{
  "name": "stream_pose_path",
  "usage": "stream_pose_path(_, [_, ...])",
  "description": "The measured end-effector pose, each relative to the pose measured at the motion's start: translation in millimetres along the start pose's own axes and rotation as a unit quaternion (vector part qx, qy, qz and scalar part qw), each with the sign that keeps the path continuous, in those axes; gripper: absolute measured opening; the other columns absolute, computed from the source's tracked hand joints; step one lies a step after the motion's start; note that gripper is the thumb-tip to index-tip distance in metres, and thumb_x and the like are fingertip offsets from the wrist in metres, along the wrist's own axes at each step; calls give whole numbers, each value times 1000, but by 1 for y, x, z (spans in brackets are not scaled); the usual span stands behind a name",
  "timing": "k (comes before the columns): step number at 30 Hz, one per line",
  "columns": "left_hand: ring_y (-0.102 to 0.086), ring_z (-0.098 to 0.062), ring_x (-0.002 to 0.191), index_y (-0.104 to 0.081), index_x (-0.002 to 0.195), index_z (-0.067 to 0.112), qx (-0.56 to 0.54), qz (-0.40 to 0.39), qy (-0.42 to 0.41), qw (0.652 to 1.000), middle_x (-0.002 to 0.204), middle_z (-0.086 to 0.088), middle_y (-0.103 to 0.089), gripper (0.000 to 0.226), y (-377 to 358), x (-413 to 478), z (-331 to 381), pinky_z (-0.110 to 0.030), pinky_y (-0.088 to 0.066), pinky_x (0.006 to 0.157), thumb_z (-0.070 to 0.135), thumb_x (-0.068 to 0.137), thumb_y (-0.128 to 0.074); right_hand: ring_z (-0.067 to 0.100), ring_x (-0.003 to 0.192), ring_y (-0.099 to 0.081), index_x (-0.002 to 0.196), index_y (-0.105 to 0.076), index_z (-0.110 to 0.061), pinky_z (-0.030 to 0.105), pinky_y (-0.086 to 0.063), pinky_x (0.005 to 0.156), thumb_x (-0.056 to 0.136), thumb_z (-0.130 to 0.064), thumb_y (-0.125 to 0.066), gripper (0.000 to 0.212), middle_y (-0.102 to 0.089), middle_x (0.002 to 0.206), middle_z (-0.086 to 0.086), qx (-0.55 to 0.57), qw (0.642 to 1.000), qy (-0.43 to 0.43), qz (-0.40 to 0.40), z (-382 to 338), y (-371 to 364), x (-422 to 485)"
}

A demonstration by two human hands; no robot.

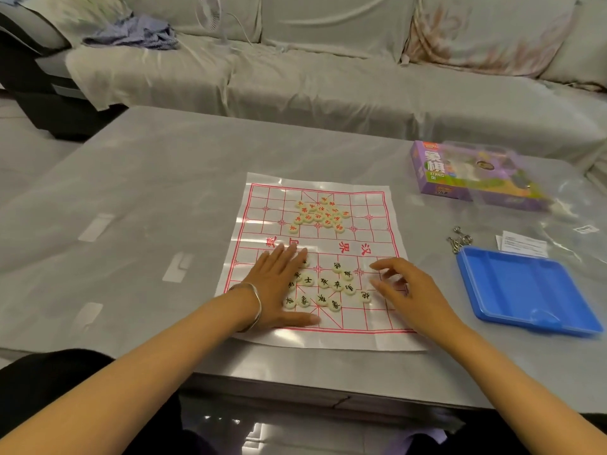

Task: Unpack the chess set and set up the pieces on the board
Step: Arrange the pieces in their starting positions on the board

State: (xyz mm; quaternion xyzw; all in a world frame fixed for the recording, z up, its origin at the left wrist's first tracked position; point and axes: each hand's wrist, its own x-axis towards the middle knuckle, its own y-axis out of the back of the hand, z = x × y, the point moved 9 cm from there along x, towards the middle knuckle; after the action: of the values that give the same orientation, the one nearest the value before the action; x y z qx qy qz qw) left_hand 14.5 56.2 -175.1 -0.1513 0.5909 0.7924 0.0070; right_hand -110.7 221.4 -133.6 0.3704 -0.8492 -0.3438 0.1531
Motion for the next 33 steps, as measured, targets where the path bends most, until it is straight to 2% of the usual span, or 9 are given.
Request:
stream_pose_path(4, [21, -15, 141, 17, 145, 25, 18, 11, -46, 999, 153, 6, 22, 105, 2, 15, 19, -33, 12, 114, 77, 74, -39, -5, 119, -39, 129, -46, -39, 20, -35, 102, 93, -42, -42, 36, -39, 130, -27, -32, 996, 12, -87, -6, -16, -2])
stream_pose_path(8, [17, -11, 142, 11, 146, 28, 4, 22, -78, 997, 154, 10, 17, 99, 3, 19, 30, -29, 13, 113, 78, 72, -32, -13, 136, -1, 144, -19, -38, 17, -4, 114, 90, -53, -21, 56, -10, 146, -31, -129, 972, 76, -183, -13, -43, -8])
stream_pose_path(11, [13, -9, 142, 10, 146, 30, -12, 27, -79, 996, 154, 13, 14, 98, 4, 20, 30, -27, 12, 112, 77, 72, -34, -12, 136, 4, 145, -14, -38, 21, 1, 117, 89, -59, -13, 60, -4, 147, -29, -154, 967, 83, -185, -10, -45, -8])
stream_pose_path(14, [12, -10, 142, 7, 146, 30, -12, 38, -81, 996, 155, 13, 10, 102, 5, 21, 33, -26, 14, 110, 81, 65, -28, -5, 139, 0, 146, -17, -33, 16, 5, 112, 96, -49, -21, 53, -11, 152, -21, -209, 962, 78, -157, -6, -33, -10])
stream_pose_path(18, [9, -9, 143, 3, 146, 33, -35, 55, -81, 995, 155, 15, 5, 102, 5, 22, 34, -26, 13, 110, 83, 63, -28, 6, 138, -19, 146, -24, -29, 13, -6, 106, 99, -40, -30, 48, -25, 151, -12, -242, 962, 59, -110, 3, -14, -11])
stream_pose_path(22, [8, -7, 142, 3, 145, 36, -42, 61, -77, 994, 154, 18, 3, 99, 5, 23, 32, -25, 11, 110, 81, 66, -35, 9, 131, -35, 141, -37, -28, 24, -28, 110, 98, -36, -38, 44, -37, 143, -11, -169, 983, 34, -68, 13, -4, -8])
stream_pose_path(25, [8, -2, 140, 0, 145, 36, -53, 67, -82, 993, 153, 19, 1, 97, 8, 22, 33, -23, 9, 110, 79, 67, -40, 7, 122, -40, 138, -42, -27, 25, -34, 105, 95, -36, -46, 44, -45, 131, -10, -155, 986, 34, -59, 16, -3, 1])
stream_pose_path(29, [8, 2, 136, -1, 144, 38, -55, 67, -84, 993, 152, 21, -1, 96, 9, 22, 34, -22, 7, 110, 81, 66, -38, 2, 99, -46, 111, -65, -27, 23, -40, 92, 85, -36, -63, 27, -51, 102, -17, -84, 996, 28, 3, 19, 8, 14])
stream_pose_path(33, [10, 6, 132, -1, 143, 39, -55, 66, -79, 993, 149, 24, 1, 96, 9, 22, 33, -21, 9, 108, 81, 66, -40, 4, 83, -51, 97, -63, -24, 20, -44, 79, 82, -36, -67, 20, -57, 92, -12, -64, 995, -35, 64, 39, 27, 20])
